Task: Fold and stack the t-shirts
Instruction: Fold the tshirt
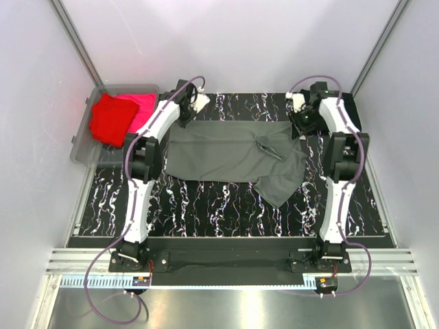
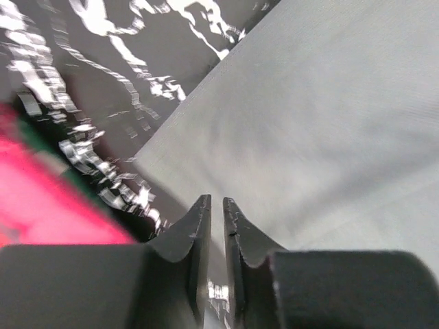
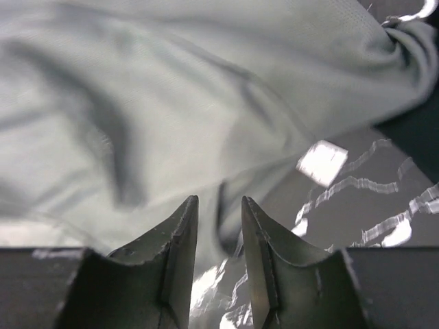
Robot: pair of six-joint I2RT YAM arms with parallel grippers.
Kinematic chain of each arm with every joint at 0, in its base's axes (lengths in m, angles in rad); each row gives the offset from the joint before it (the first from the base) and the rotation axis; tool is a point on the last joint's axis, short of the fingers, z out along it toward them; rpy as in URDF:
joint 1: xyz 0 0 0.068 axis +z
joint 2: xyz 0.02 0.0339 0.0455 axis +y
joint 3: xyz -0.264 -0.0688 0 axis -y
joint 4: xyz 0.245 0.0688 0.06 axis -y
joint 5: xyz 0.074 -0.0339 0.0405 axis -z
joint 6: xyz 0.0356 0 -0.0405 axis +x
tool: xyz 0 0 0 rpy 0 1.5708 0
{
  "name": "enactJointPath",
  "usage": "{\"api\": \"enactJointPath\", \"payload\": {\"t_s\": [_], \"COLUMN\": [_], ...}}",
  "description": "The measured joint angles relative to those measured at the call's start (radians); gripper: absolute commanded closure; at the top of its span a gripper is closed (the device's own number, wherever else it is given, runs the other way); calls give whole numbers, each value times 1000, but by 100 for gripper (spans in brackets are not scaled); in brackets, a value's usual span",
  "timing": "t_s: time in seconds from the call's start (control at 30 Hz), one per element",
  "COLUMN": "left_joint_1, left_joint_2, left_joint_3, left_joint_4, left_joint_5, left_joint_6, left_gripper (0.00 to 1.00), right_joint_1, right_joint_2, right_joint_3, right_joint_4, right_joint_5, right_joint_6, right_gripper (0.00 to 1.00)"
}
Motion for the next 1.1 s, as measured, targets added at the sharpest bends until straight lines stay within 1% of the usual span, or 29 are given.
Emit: {"api": "enactJointPath", "payload": {"t_s": [0.07,0.13,0.23,0.33,0.43,0.57,0.63,0.93,1.1], "left_joint_1": [-19,-45,-78,-93,-88,-77,-73,-69,-69], "left_joint_2": [-78,-164,-253,-295,-303,-305,-312,-372,-381], "left_joint_3": [-44,-88,-138,-203,-284,-369,-393,-417,-417], "left_joint_4": [9,27,51,70,69,47,45,43,52], "left_joint_5": [5,11,28,64,90,104,106,113,114], "left_joint_6": [-6,-13,-31,-58,-83,-99,-101,-107,-107], "left_gripper": [83,86,88,89,89,89,89,90,90], "right_joint_1": [2,8,39,97,155,181,177,168,190], "right_joint_2": [-102,-180,-224,-192,-101,13,32,39,5], "right_joint_3": [-78,-119,-121,-108,-69,-41,-41,-50,-130], "right_joint_4": [21,34,65,93,110,121,119,132,141], "right_joint_5": [-21,-33,-33,-18,-7,18,29,48,55], "right_joint_6": [-14,-23,-23,-15,-1,15,18,21,21], "right_gripper": [60,60,62,63,64,65,65,66,67]}}
